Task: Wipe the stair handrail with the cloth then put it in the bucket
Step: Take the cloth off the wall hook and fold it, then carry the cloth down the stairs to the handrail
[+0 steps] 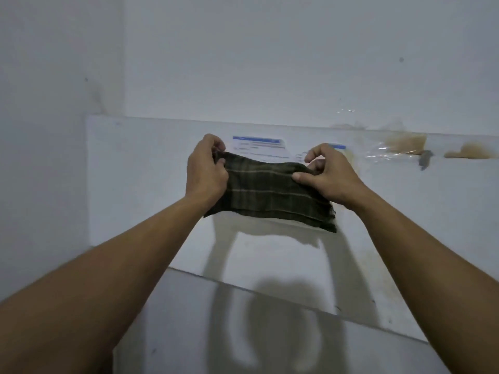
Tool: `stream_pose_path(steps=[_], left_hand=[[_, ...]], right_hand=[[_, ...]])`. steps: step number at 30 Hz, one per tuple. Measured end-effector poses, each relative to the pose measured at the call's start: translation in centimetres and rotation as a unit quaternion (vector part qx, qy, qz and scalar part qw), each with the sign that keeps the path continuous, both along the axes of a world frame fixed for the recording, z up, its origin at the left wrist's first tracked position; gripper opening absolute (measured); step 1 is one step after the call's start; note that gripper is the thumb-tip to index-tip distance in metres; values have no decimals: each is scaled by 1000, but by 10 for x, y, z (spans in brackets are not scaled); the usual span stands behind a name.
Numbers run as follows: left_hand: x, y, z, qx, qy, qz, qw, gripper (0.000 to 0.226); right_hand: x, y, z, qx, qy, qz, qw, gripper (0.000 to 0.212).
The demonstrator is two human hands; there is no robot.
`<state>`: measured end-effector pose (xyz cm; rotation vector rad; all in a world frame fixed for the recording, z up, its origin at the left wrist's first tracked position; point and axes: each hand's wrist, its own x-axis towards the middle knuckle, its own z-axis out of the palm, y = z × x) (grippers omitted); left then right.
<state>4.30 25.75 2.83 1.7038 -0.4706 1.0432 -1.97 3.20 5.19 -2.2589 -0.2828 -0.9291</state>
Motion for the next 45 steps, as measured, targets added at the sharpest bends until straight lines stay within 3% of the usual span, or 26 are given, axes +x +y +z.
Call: stream_pose_path(steps=[9,13,18,21,26,31,40,45], left_hand=[[-31,264,-50,41,76,176,981,31],[-72,362,-75,70,117,271,953,38],[-130,461,-107,44,156,388,907,32],[-173,499,-121,50,154,470,867,32],[-254,534,-140,74,168,593,784,27],[-347,527,-146,60,217,684,694,41],[-527,476,-157,7,288,801,525,58],[-630,452,-160,-36,323,831,452,66]], right_hand=[[64,236,-38,9,117,274,954,8],[80,347,-57,-29,130,339,931,20],[77,479,-85,-72,127,437,888,25],[64,546,-99,-81,125,511,846,22],[29,644,-118,-134,58,624,768,38],[-30,720,-132,-152,0,723,673,39],[-218,796,-150,-170,-41,858,483,40],[-342,821,-154,-180,-61,903,385,42]])
